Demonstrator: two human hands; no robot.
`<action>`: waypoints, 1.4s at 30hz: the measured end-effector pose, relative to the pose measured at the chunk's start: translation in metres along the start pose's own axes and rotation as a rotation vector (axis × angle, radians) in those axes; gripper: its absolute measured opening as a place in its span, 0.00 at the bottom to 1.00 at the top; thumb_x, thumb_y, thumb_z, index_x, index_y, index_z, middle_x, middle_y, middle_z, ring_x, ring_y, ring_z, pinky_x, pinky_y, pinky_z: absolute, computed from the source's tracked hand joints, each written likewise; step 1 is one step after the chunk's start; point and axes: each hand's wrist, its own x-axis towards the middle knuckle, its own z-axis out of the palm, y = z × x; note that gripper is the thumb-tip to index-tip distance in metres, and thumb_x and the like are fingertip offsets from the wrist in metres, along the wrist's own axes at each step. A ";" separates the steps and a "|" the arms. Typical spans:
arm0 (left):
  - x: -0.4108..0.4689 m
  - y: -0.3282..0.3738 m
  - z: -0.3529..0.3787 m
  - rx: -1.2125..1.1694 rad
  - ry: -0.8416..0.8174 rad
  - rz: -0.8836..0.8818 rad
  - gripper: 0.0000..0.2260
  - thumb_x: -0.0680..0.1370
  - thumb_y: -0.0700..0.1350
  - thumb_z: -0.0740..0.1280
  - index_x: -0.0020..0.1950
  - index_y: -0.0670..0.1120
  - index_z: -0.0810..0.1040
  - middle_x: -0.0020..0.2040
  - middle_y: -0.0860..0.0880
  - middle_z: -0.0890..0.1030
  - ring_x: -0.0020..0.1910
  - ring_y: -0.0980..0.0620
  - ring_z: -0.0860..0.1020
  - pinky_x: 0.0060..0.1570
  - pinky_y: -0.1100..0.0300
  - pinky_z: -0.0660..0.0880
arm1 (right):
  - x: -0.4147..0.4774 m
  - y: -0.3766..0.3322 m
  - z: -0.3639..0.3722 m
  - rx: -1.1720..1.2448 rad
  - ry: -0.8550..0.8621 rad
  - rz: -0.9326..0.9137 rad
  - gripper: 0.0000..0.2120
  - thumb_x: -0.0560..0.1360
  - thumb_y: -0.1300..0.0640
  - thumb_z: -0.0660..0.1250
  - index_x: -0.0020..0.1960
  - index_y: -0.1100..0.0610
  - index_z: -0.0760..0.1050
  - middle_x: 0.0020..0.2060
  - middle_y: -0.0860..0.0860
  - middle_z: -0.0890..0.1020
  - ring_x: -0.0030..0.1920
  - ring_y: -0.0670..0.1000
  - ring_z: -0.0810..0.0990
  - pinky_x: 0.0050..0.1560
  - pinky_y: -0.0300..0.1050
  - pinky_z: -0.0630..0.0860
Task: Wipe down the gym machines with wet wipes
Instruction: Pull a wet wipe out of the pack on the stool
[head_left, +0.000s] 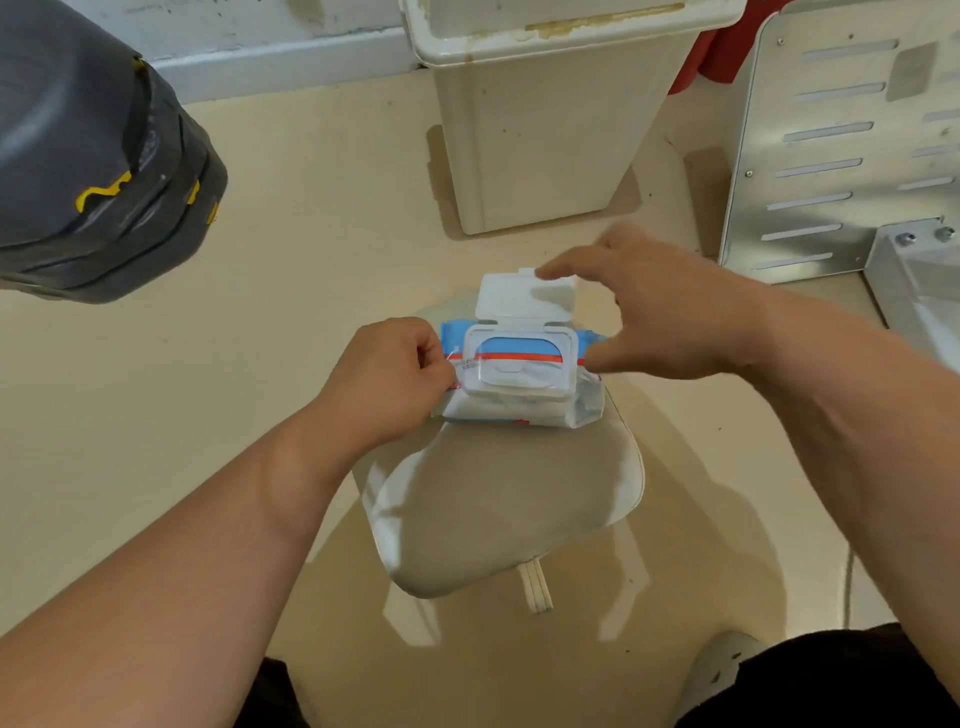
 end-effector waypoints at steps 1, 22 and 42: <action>0.000 0.000 0.001 -0.025 -0.015 0.002 0.05 0.76 0.41 0.67 0.40 0.44 0.79 0.36 0.50 0.80 0.33 0.54 0.73 0.33 0.58 0.68 | 0.001 -0.012 0.001 -0.052 0.063 -0.069 0.25 0.75 0.47 0.73 0.70 0.40 0.73 0.58 0.47 0.72 0.57 0.50 0.73 0.55 0.44 0.70; 0.013 0.000 -0.001 -0.016 -0.084 -0.040 0.06 0.76 0.40 0.67 0.38 0.43 0.76 0.36 0.50 0.77 0.33 0.53 0.72 0.33 0.57 0.67 | 0.030 -0.019 0.076 -0.230 0.308 -0.306 0.09 0.72 0.60 0.71 0.34 0.58 0.77 0.32 0.53 0.74 0.29 0.59 0.72 0.29 0.45 0.62; 0.010 -0.001 -0.001 -0.121 -0.041 0.143 0.12 0.77 0.35 0.64 0.50 0.52 0.77 0.40 0.48 0.79 0.36 0.51 0.76 0.32 0.63 0.70 | 0.032 -0.005 0.060 0.025 0.063 -0.236 0.19 0.73 0.51 0.55 0.49 0.52 0.84 0.48 0.47 0.80 0.47 0.52 0.78 0.48 0.50 0.74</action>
